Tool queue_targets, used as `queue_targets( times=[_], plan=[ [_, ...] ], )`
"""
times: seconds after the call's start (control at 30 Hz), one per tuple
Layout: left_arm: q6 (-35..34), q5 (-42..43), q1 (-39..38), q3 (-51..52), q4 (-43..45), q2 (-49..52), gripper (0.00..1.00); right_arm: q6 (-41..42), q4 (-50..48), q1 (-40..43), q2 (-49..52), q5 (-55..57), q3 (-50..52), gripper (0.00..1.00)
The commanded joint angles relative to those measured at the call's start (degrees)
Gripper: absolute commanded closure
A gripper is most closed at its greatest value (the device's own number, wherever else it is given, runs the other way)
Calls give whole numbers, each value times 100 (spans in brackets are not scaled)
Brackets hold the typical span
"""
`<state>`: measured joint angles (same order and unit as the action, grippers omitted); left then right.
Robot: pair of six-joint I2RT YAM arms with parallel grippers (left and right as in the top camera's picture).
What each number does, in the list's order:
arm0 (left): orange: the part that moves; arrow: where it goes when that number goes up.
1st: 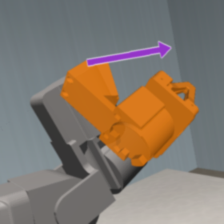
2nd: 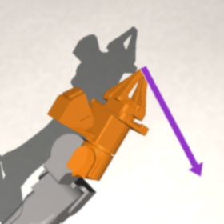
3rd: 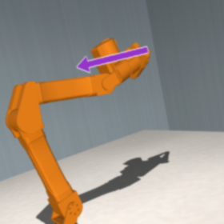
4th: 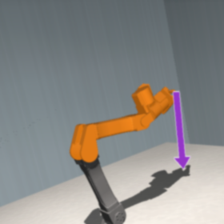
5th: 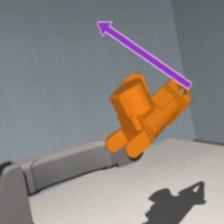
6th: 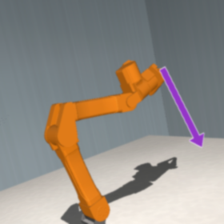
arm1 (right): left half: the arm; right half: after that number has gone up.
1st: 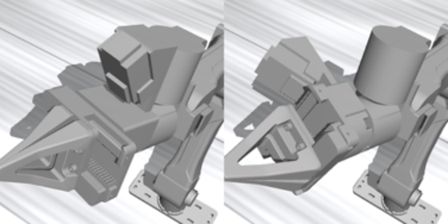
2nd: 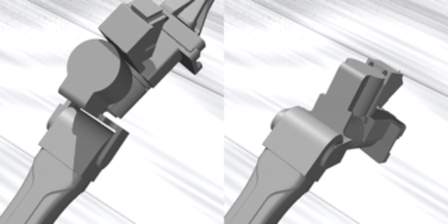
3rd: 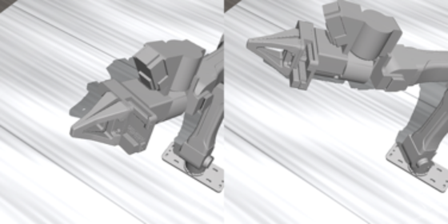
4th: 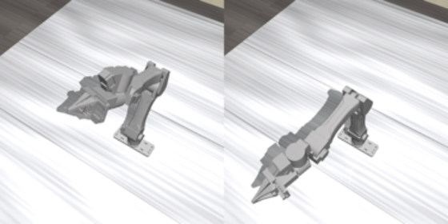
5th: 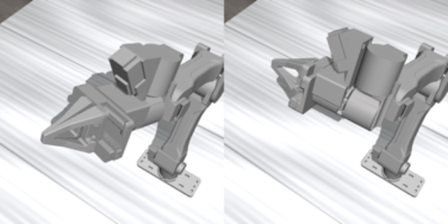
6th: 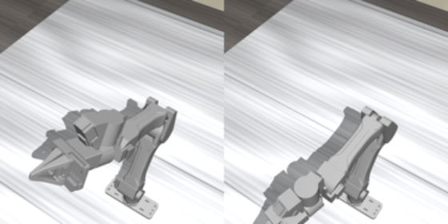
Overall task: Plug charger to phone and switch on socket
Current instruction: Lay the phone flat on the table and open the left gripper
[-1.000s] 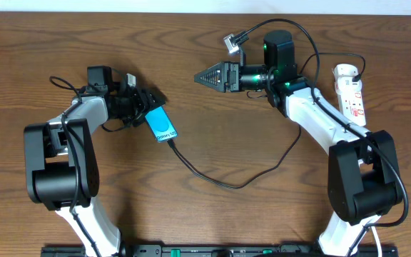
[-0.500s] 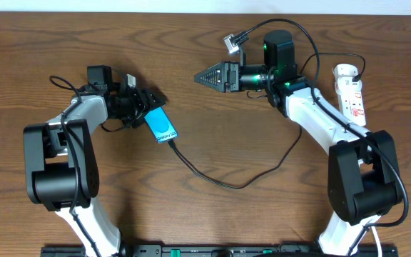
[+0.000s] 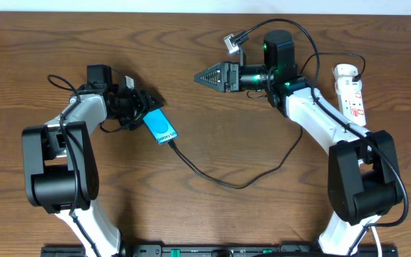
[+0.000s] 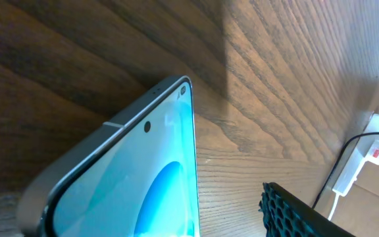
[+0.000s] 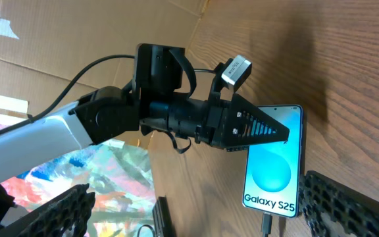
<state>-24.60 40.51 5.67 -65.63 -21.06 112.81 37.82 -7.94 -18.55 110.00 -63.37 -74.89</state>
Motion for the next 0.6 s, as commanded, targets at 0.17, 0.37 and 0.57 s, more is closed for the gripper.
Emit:
queue_targets(
  times=[0.17, 0.37, 0.57],
  plan=[
    [-55, -1064, 13, 109, -345, 166, 32, -151, 4, 52, -20, -61, -74, 1],
    [-57, -1163, 13, 109, -516, 142, 32, -151, 4, 52, -20, -61, -74, 1],
    [-57, -1165, 13, 109, -632, 140, 32, -151, 4, 52, -20, -61, -74, 1]
  ],
)
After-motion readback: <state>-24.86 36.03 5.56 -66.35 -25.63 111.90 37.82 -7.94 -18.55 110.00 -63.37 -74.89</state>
